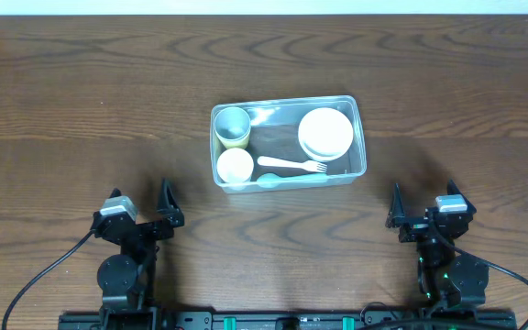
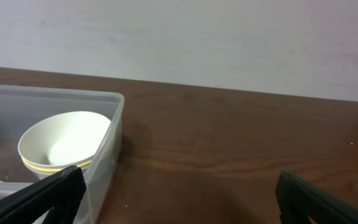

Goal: Pack container

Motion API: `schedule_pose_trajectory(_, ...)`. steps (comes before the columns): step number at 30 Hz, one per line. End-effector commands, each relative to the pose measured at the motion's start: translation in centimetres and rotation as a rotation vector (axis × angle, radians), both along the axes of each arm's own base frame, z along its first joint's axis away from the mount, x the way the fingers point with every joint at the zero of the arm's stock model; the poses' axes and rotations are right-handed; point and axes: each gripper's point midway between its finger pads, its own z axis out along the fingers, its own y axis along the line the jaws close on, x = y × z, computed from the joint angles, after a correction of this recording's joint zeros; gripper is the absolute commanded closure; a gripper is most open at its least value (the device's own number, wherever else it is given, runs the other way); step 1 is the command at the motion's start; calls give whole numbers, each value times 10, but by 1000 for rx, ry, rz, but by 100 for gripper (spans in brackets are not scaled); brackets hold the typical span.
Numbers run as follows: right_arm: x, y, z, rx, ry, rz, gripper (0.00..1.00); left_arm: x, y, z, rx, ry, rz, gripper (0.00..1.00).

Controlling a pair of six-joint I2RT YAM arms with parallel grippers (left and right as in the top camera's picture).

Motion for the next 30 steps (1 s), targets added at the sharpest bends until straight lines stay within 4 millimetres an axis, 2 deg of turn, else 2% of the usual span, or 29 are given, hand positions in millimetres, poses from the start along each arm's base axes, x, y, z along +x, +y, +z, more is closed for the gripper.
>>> schedule_pose_trajectory(1,0,0,-1,-12,1,0,1,-1,-3,-16,-6,53,-17,2)
schedule_pose_trajectory(5,0,0,-1,-12,1,0,1,-1,-3,-16,-54,50,-10,2)
schedule_pose_trajectory(30,0,0,-1,-12,1,0,1,-1,-3,-17,-53,52,-9,2)
